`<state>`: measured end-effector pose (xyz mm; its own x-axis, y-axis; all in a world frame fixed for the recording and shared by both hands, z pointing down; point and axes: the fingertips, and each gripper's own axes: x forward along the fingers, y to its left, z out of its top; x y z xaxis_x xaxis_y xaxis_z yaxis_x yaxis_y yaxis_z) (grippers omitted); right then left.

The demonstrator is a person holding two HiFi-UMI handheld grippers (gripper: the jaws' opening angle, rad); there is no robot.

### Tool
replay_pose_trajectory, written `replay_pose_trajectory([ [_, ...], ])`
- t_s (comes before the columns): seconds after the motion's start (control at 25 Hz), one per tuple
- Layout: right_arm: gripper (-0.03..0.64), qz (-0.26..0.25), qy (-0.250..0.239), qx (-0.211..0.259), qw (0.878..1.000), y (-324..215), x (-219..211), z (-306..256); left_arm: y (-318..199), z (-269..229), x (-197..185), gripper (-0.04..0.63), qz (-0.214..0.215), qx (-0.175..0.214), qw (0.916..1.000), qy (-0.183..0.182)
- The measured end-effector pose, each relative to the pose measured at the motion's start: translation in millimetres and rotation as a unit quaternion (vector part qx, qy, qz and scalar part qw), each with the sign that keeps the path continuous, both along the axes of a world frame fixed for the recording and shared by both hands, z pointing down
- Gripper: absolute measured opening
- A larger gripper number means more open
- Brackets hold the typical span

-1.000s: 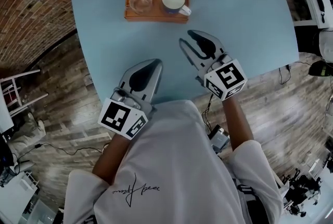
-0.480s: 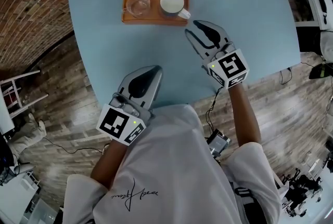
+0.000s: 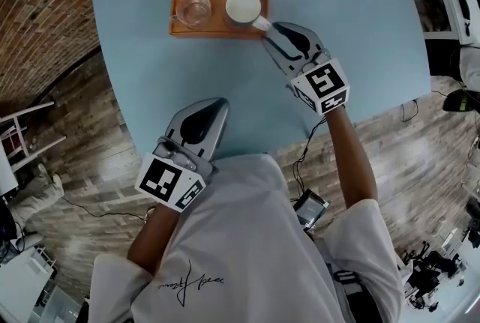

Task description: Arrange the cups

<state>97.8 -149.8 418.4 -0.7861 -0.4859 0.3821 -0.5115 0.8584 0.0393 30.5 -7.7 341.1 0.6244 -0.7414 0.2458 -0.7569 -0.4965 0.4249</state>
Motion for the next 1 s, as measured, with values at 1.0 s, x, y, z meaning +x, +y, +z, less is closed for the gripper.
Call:
replay_pose_trajectory([
  [1.0, 0.118, -0.047, 0.010, -0.019, 0.999, -27, -16, 33, -10, 26, -4, 0.006, -0.015, -0.034, 0.9992, -0.013],
])
